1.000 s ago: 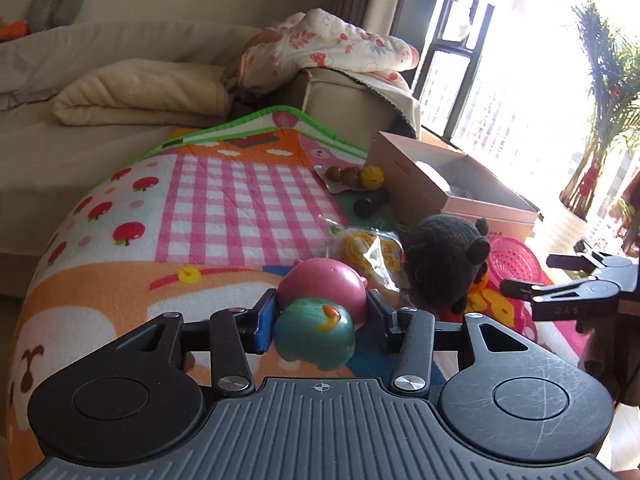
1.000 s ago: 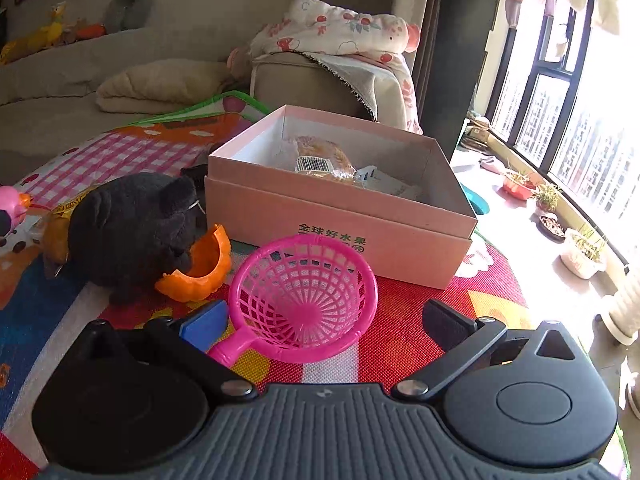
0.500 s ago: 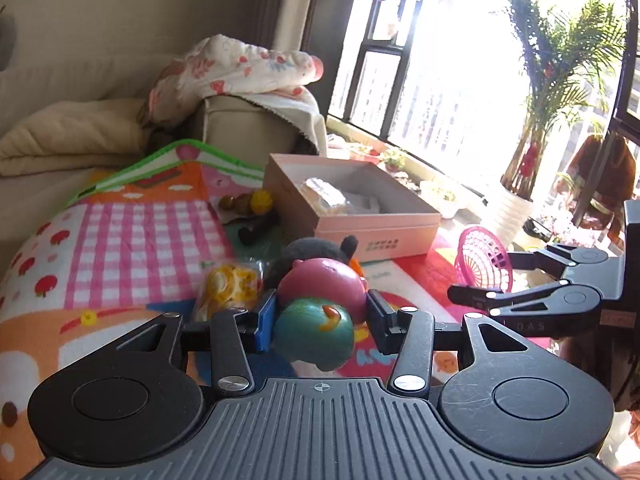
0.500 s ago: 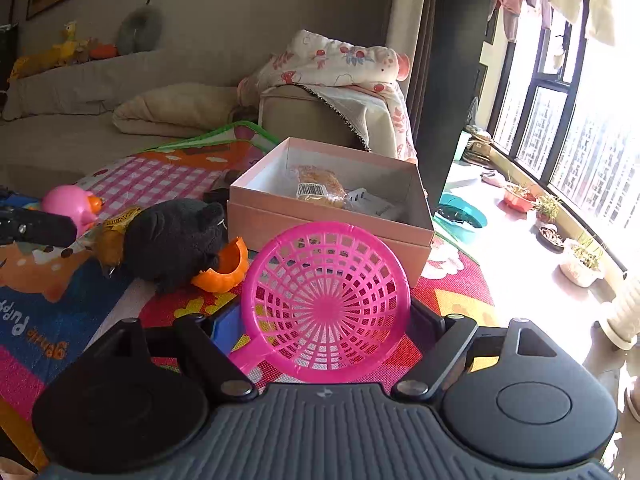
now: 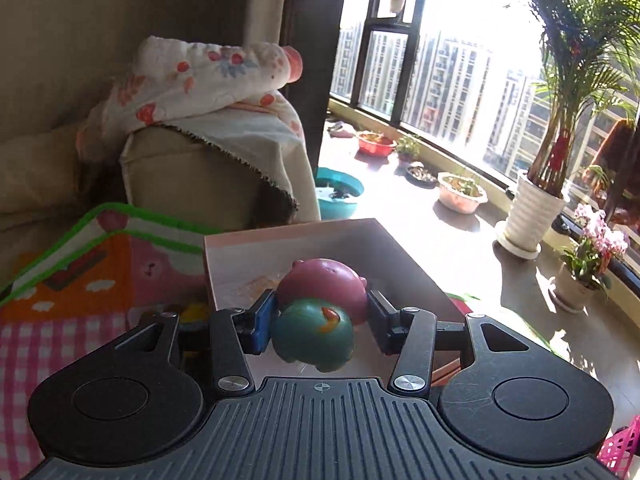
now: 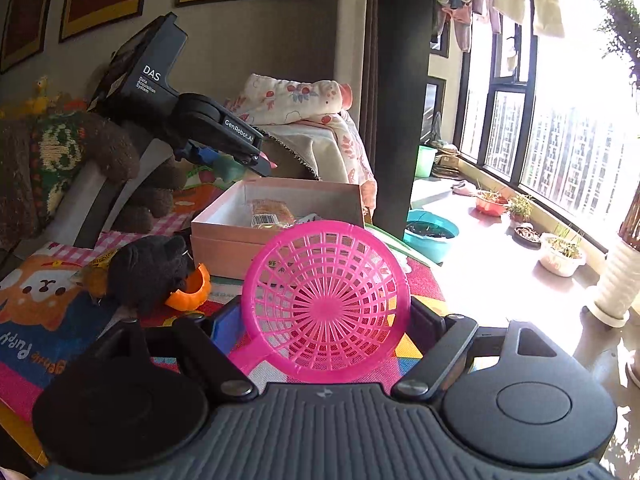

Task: Organize objects
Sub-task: 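Carry the toy balls into the pink box and open the left tool, then lower the pink net scoop into the pink box and open the right tool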

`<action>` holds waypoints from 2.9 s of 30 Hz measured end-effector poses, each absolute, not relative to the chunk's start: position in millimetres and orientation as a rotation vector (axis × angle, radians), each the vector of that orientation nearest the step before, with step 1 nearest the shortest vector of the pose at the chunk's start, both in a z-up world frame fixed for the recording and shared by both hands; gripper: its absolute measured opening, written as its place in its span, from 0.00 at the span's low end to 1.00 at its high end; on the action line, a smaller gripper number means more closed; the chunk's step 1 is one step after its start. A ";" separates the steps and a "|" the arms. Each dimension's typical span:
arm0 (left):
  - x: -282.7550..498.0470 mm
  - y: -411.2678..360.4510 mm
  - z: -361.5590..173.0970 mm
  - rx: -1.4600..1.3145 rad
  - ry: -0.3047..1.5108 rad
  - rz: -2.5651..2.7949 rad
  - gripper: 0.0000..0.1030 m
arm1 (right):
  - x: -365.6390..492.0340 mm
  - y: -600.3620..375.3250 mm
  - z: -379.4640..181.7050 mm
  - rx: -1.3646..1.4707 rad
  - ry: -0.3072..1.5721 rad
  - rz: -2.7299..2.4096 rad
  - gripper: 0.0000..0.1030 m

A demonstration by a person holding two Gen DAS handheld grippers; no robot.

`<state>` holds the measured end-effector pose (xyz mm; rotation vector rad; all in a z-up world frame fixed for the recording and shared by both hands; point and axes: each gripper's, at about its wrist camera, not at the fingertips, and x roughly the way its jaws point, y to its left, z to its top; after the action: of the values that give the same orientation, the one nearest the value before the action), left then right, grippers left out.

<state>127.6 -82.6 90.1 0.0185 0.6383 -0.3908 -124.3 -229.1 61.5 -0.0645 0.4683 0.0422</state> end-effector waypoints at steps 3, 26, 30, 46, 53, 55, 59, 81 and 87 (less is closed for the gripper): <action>128.6 -90.9 77.7 0.066 0.603 -0.339 0.52 | -123.9 -236.6 57.7 -0.054 0.476 0.024 0.80; 148.4 -78.0 63.0 -0.027 0.727 -0.371 0.52 | -110.0 -240.6 28.4 -0.012 0.548 0.009 0.80; 147.0 -89.6 60.2 0.086 0.813 -0.435 0.51 | -110.2 -243.7 25.8 -0.001 0.549 0.002 0.80; 48.3 6.9 106.7 -0.157 0.426 -0.378 0.51 | -73.0 -241.8 70.2 -0.037 0.486 0.001 0.80; -8.7 44.0 73.2 -0.208 0.489 -0.371 0.51 | 41.2 -219.0 134.5 -0.024 0.441 0.031 0.80; -18.3 51.1 67.2 -0.198 0.497 -0.370 0.51 | 79.0 -207.4 130.4 0.000 0.504 0.031 0.80; -33.2 66.0 61.1 -0.146 0.500 -0.353 0.51 | 127.3 -198.0 96.6 0.101 0.687 0.076 0.86; -65.4 36.3 39.2 -0.103 0.531 -0.536 0.51 | 89.7 -201.7 75.8 0.190 0.794 0.118 0.57; -65.8 35.8 34.0 -0.090 0.558 -0.527 0.51 | 131.4 -173.5 57.1 0.384 0.887 0.261 0.51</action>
<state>-65.8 35.8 34.0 -0.0904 0.5583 -0.5271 131.4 -173.5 57.1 0.3839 0.8867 0.2609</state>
